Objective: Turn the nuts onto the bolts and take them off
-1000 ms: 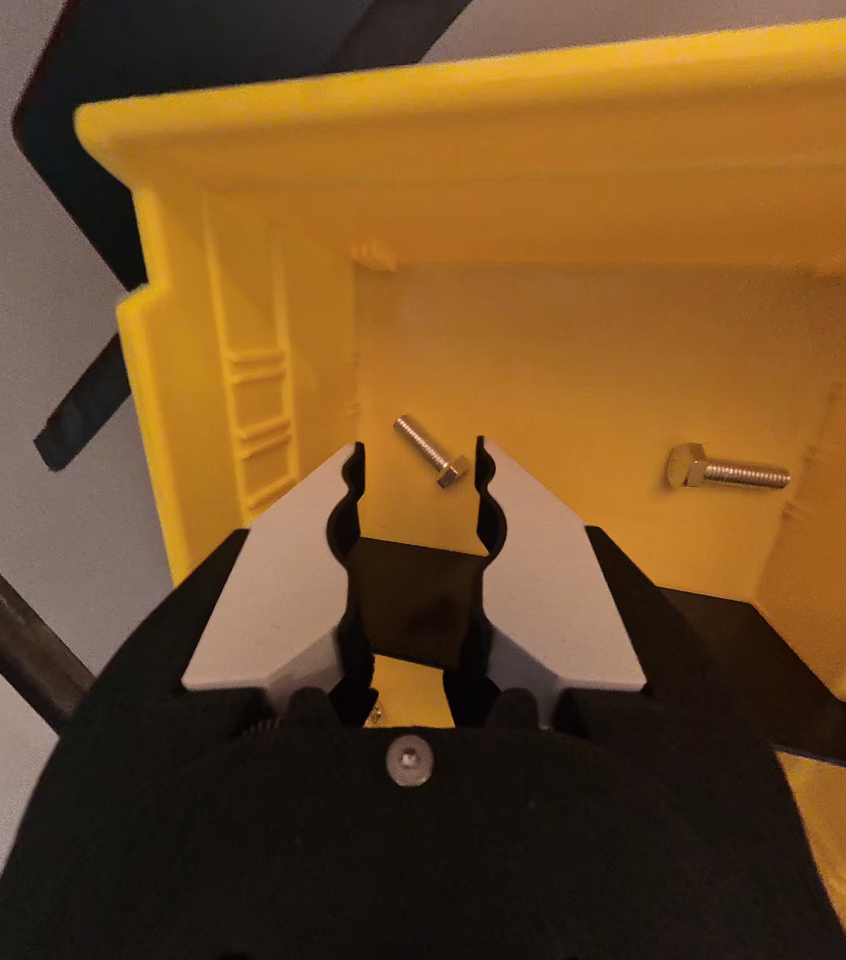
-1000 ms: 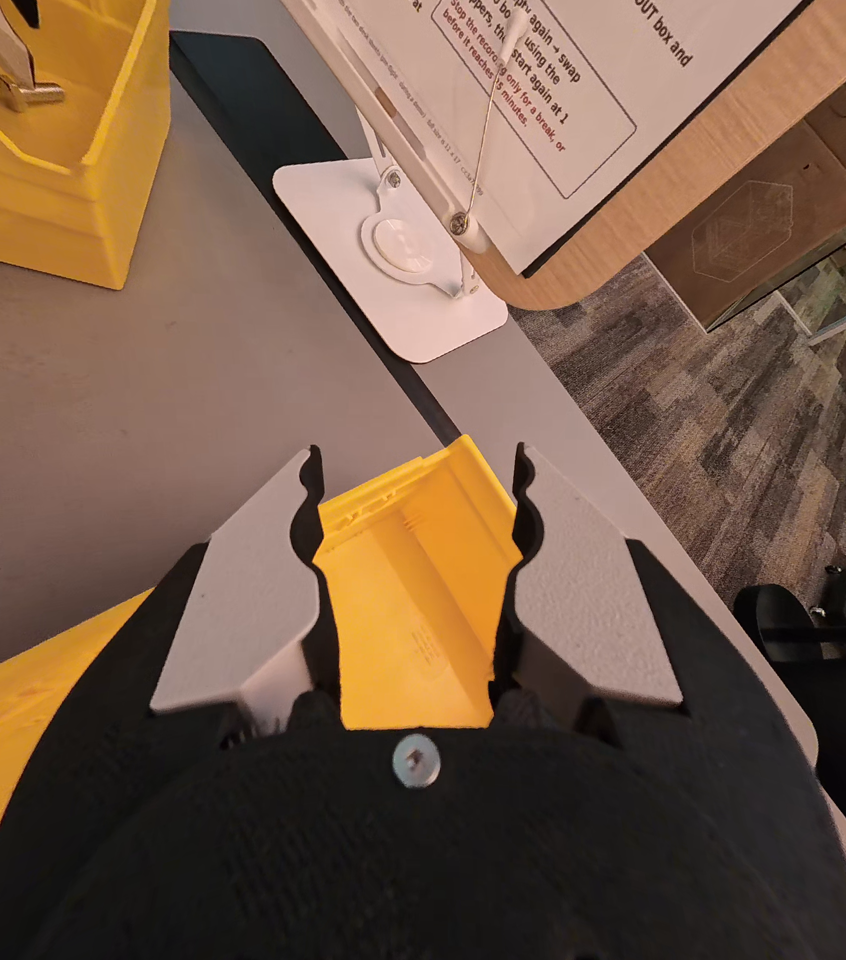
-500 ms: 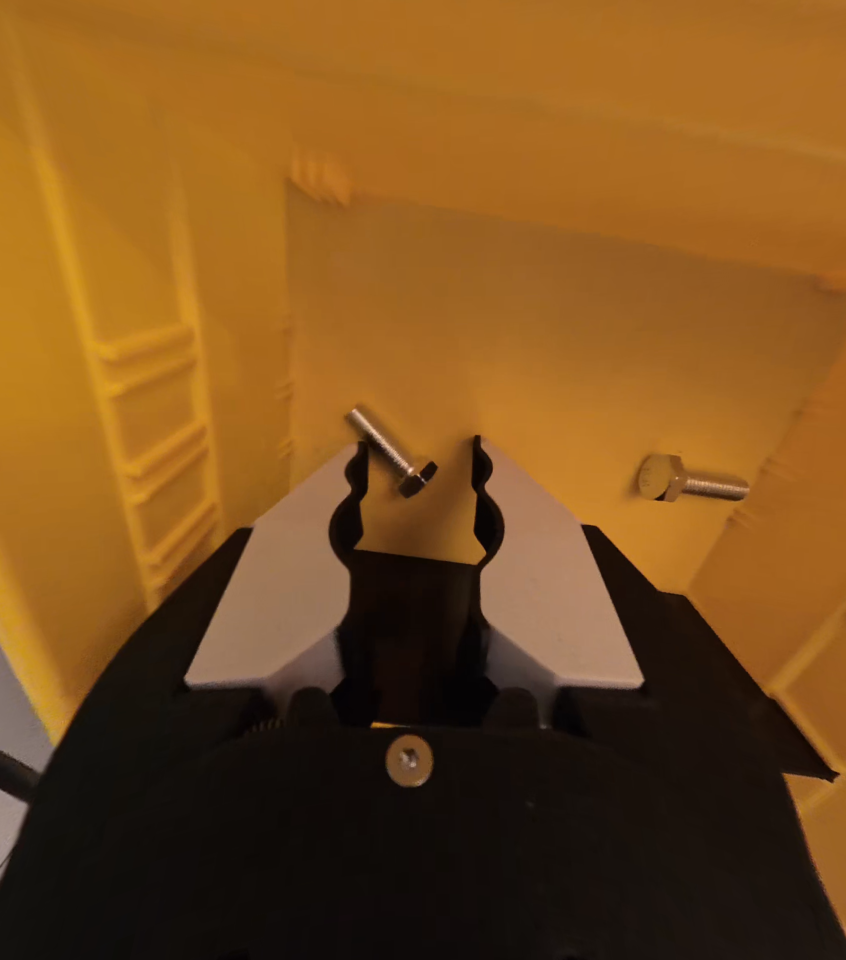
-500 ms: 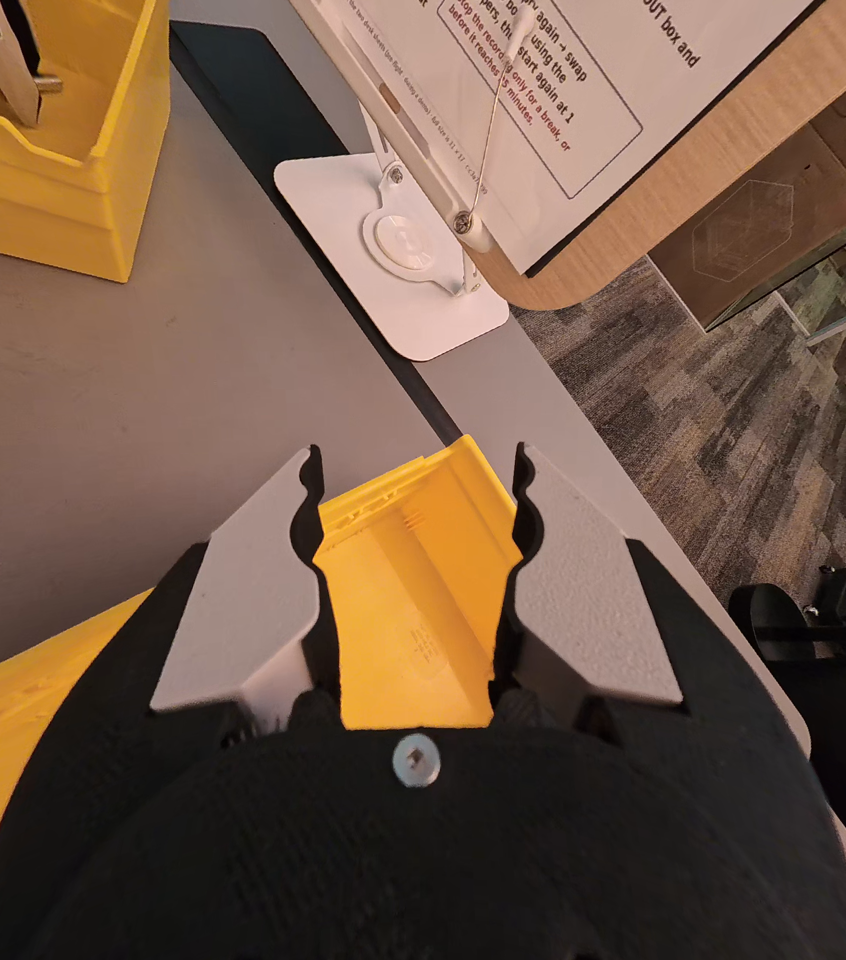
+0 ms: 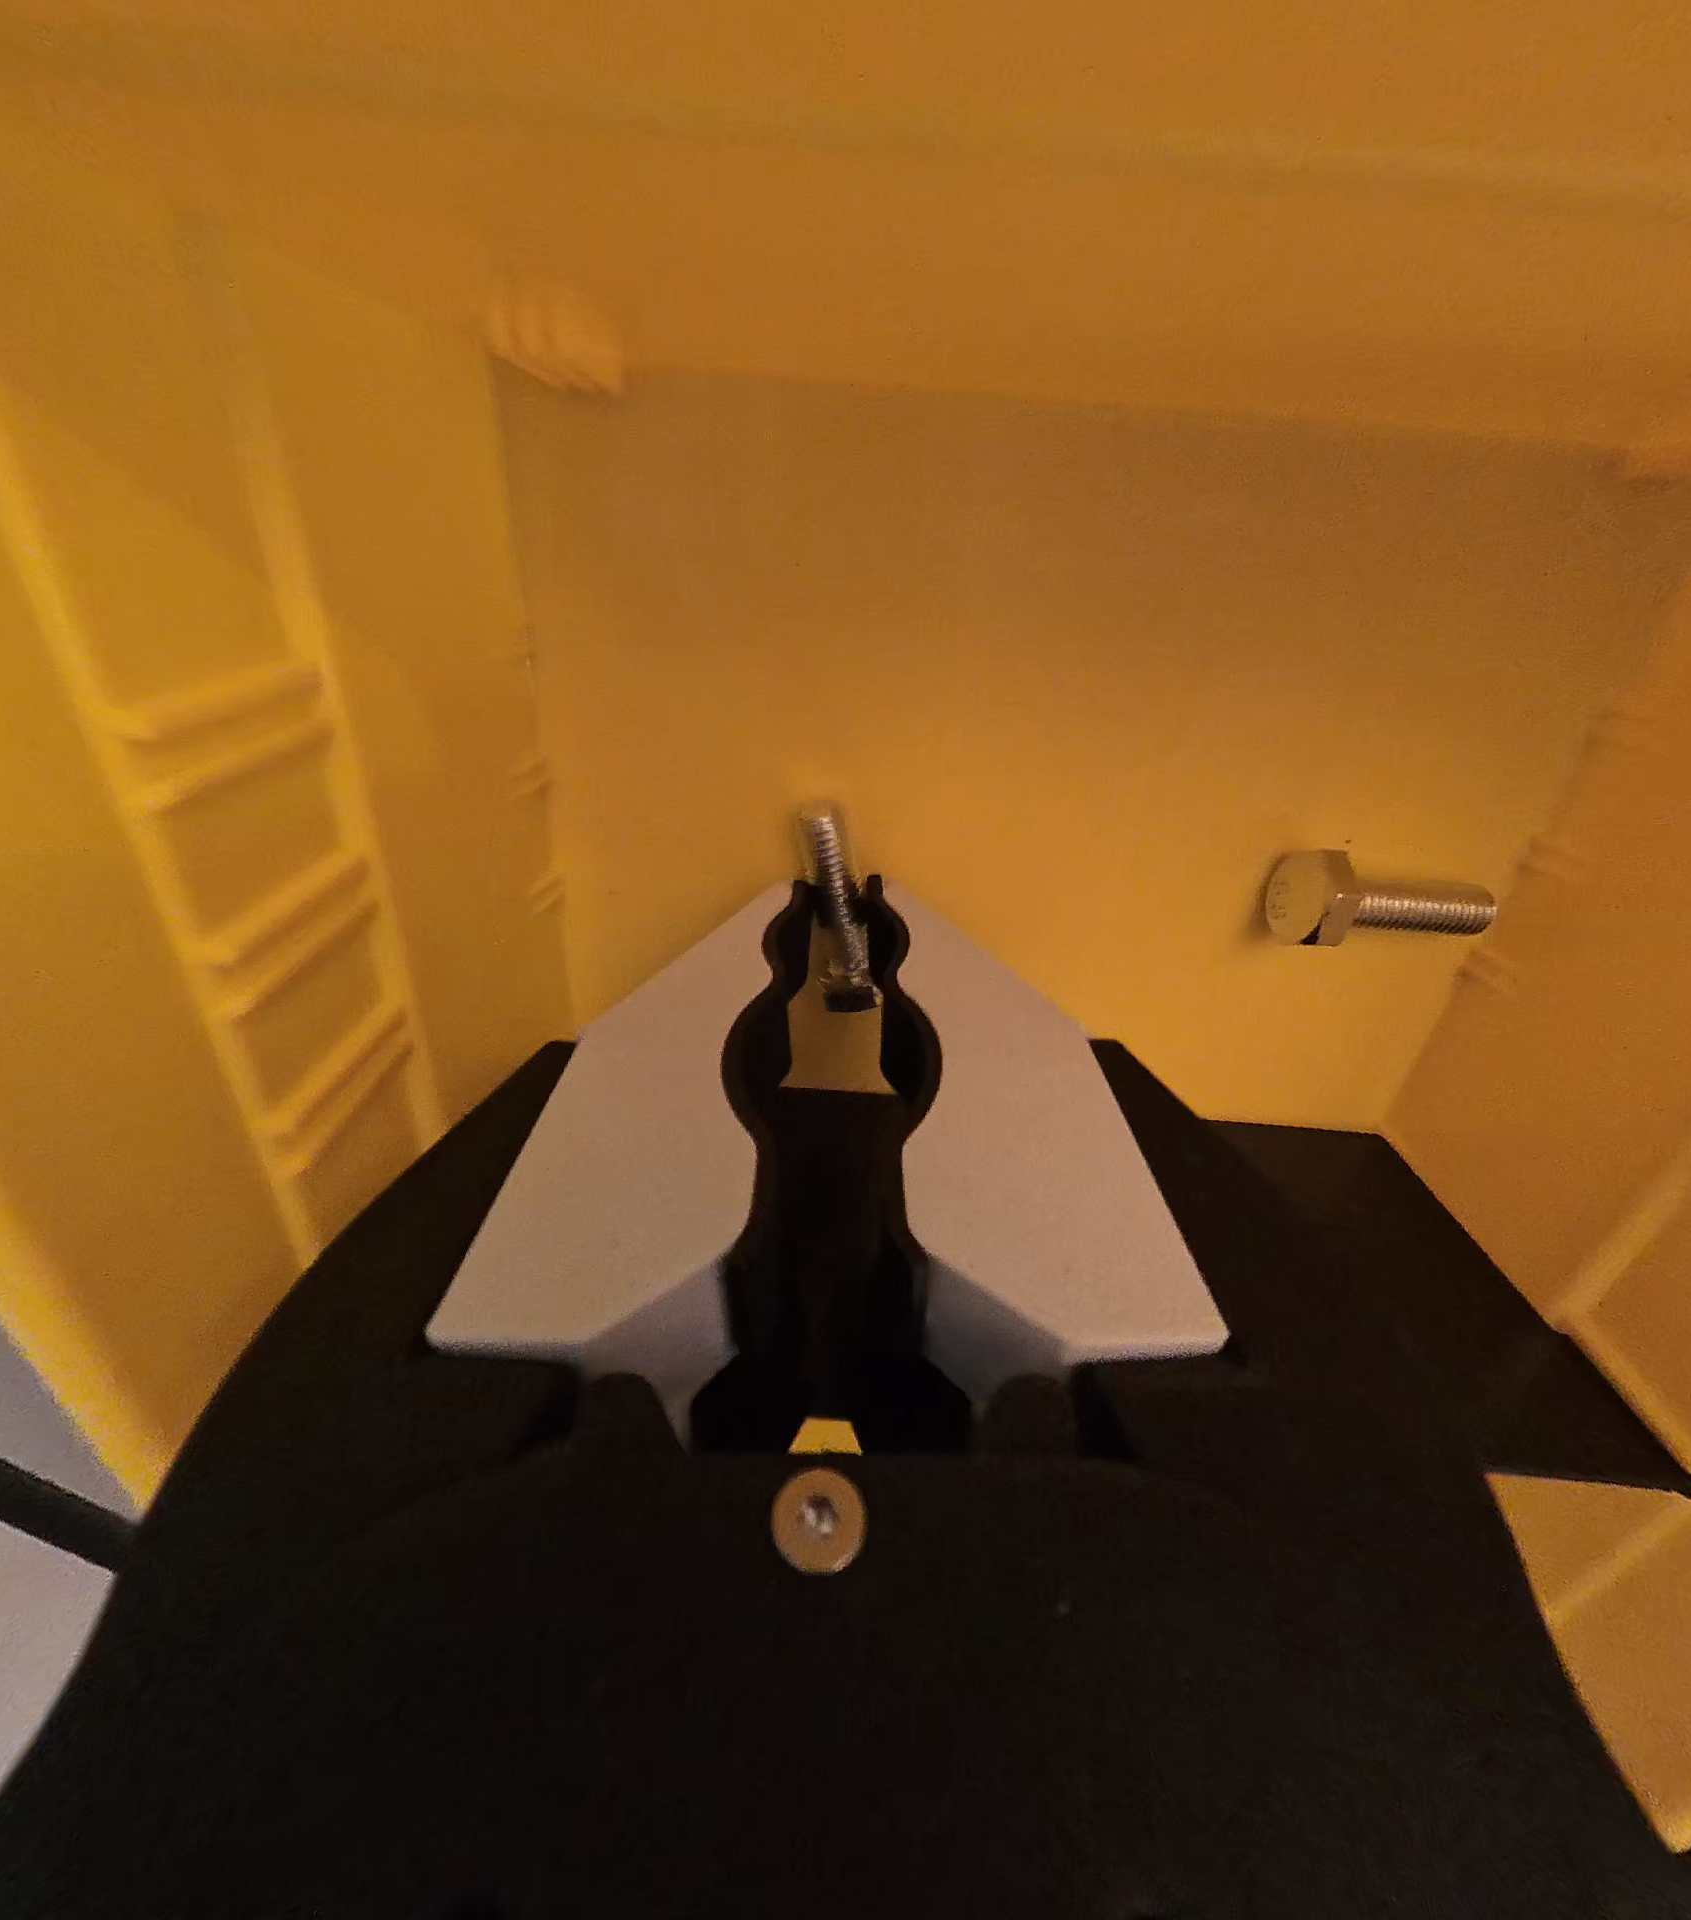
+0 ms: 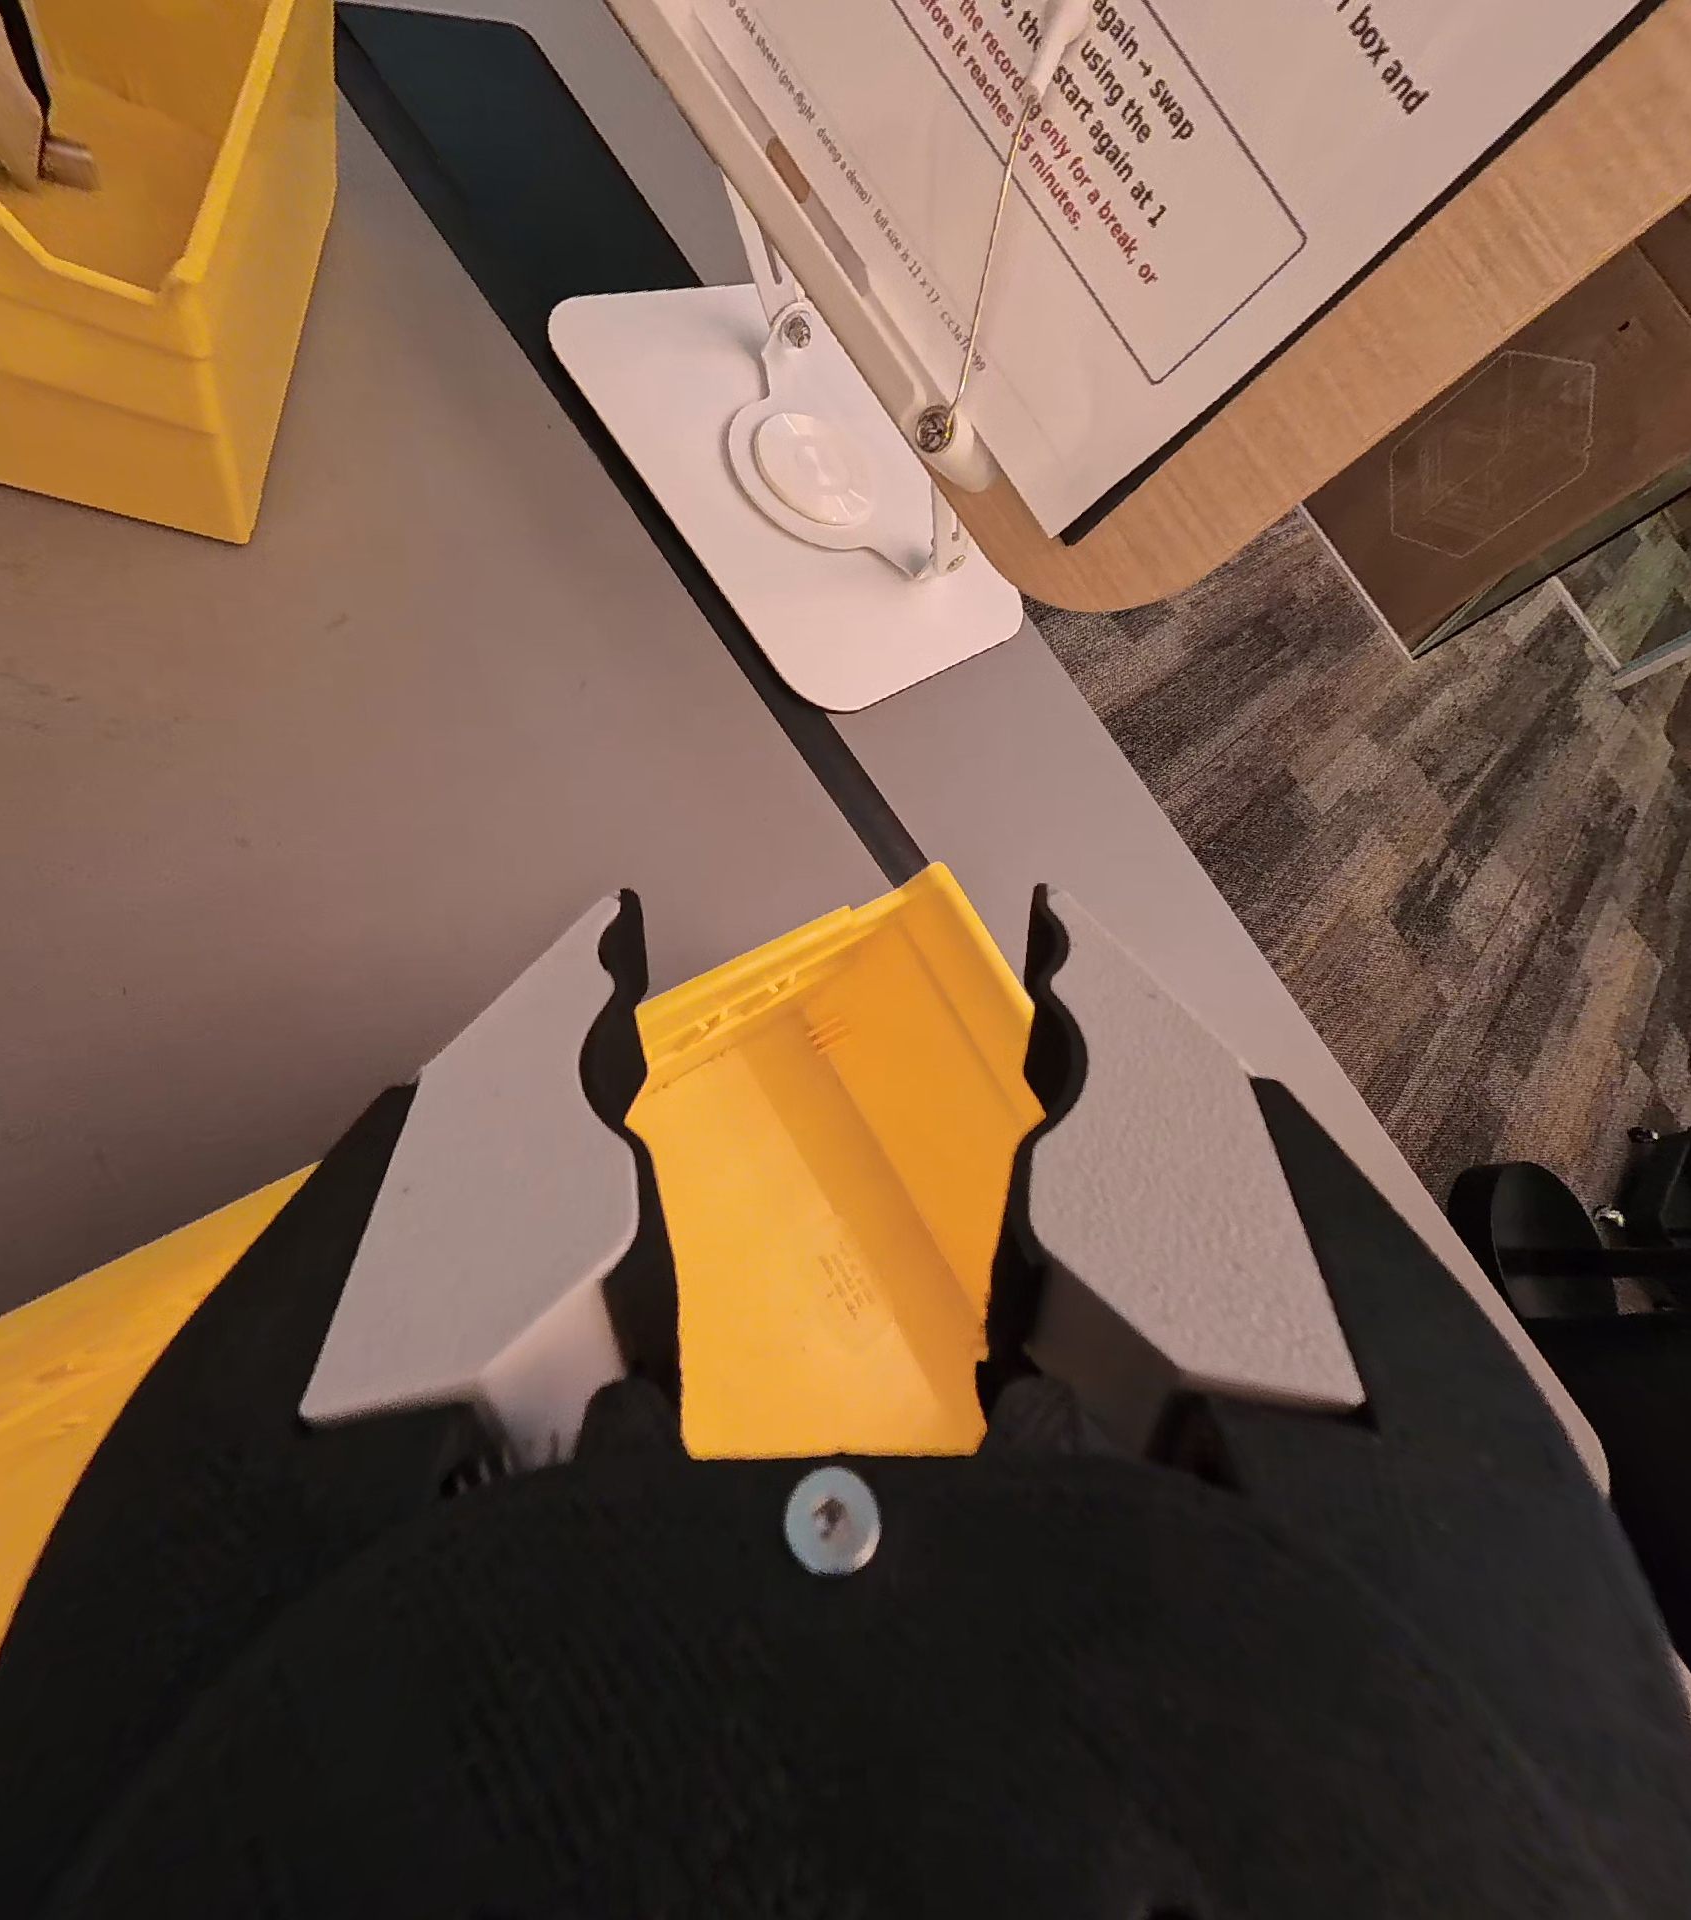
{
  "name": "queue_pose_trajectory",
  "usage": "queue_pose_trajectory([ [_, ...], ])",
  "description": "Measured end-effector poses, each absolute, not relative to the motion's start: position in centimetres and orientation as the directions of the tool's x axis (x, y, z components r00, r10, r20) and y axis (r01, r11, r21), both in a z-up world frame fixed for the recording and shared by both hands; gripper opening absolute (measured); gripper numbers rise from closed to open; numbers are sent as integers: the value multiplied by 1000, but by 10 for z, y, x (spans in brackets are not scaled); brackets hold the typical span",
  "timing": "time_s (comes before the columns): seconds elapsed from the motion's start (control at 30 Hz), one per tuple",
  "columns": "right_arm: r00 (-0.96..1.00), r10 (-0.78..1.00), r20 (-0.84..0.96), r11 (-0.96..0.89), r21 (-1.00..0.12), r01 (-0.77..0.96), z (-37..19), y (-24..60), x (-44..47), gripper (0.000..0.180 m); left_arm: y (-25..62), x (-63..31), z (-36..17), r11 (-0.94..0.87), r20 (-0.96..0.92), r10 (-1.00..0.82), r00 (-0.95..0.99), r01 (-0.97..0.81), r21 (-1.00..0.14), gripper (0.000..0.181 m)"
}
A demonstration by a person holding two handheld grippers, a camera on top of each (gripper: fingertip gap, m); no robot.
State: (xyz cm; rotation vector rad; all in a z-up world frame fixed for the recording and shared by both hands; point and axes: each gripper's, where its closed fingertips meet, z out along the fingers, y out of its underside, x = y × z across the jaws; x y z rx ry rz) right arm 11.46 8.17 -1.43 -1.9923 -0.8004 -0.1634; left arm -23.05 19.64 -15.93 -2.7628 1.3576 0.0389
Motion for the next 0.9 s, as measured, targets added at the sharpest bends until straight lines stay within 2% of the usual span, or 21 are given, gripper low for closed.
queue_pose_trajectory([
  [0.27,778,462,427,-334,-729,598,-12,81,117,73,189,-226,-122,-564,-70,-813,578,-812,-149,8],
  [0.37,779,455,431,-322,-736,595,-7,79,117,73,167,-207,-85,-518,-27,-839,543,-814,-263,7],
  [0.43,781,452,432,-315,-741,592,-4,78,117,73,132,-178,-54,-438,23,-886,463,-819,-371,8],
  [0.53,778,450,438,-305,-744,595,0,77,116,73,51,-126,-31,-163,37,-986,164,-870,-465,8],
  [0.6,777,451,439,-304,-743,596,1,76,116,73,-2,-103,-47,29,44,-998,-53,-906,-423,8],
  [0.67,774,451,444,-303,-740,600,1,75,116,73,-31,-91,-82,143,65,-983,-171,-939,-311,8],
  [0.8,776,449,443,-290,-749,596,5,73,115,73,-37,-76,-141,134,75,-987,-145,-981,-139,8],
  [0.9,777,449,441,-283,-755,592,8,72,115,73,-34,-72,-158,120,57,-990,-126,-987,-104,15],
])
